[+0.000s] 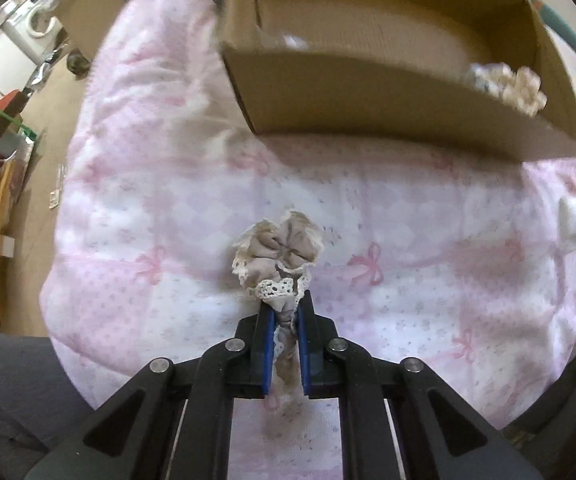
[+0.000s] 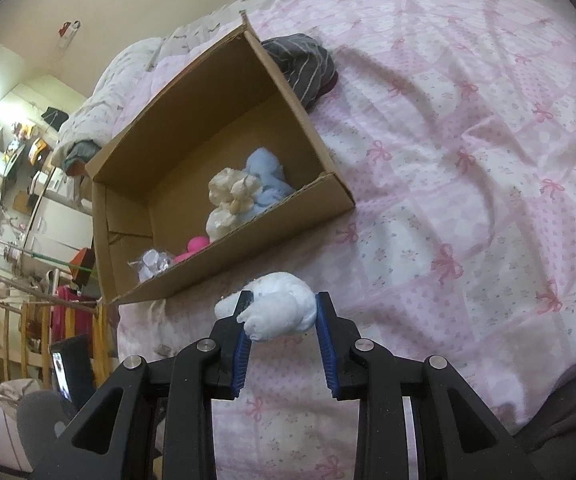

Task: Organize soft objects
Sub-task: 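Carry the lace scrunchie and white sock over the box and open both grippers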

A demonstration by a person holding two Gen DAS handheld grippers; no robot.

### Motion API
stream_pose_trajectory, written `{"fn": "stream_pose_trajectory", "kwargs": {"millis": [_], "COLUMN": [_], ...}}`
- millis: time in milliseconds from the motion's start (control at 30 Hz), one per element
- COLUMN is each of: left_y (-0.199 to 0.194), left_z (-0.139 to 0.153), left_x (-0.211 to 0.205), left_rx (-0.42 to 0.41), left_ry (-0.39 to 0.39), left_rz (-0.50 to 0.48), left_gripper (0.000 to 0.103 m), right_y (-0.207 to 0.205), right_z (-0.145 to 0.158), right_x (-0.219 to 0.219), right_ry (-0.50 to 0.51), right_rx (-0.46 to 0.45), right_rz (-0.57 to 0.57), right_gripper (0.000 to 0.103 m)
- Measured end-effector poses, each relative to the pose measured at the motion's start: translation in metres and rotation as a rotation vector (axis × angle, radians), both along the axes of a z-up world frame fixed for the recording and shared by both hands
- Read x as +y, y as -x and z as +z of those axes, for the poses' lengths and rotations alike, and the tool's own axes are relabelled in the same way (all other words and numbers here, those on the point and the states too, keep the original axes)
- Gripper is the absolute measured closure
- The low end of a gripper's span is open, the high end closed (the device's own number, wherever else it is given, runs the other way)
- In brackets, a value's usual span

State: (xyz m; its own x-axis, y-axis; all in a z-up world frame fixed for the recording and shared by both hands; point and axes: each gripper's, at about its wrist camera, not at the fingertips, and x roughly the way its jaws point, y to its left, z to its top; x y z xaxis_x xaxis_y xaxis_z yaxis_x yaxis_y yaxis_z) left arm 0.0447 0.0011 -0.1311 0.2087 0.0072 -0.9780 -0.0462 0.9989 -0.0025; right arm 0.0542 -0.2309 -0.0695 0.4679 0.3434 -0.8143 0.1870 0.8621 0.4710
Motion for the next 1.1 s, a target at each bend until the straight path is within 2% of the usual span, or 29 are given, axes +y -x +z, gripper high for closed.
{"fn": "stream_pose_trajectory", "kwargs": {"millis": [367,633,833,967,1100], "left_y": [0.010,-0.001,-0.009,-0.021,-0.033], "left_z": [0.059,0.081,0.103,0.117,0.132], "left_x": [0.011,0.020,0.020,0.019,0.010], "left_rx": [-0.118,-0.179,-0.240,-0.277,-0.336], "left_ry": [0.019,0.057,0.065,0.082,0.055], "left_rz": [-0.016,-0.001,-0.021,-0.029,-0.083], "left_gripper": [0.093,0.093,0.093,0.093,0.093], "right_y": [0.001,0.003,0.017,0.013,0.002], "right_z": [0.006,0.016,0.046,0.062,0.077], "right_x": [0.008,0.014,0.022,0.017,0.012], "right_ry": [0.014,-0.001,0.045,0.041,0.041], "right_rx": [-0.034,-0.072,-0.188,-0.248,-0.291], "right_rz": [0.037,0.052,0.130,0.125,0.123], "right_gripper": [0.071,0.071,0.071,0.071,0.071]}}
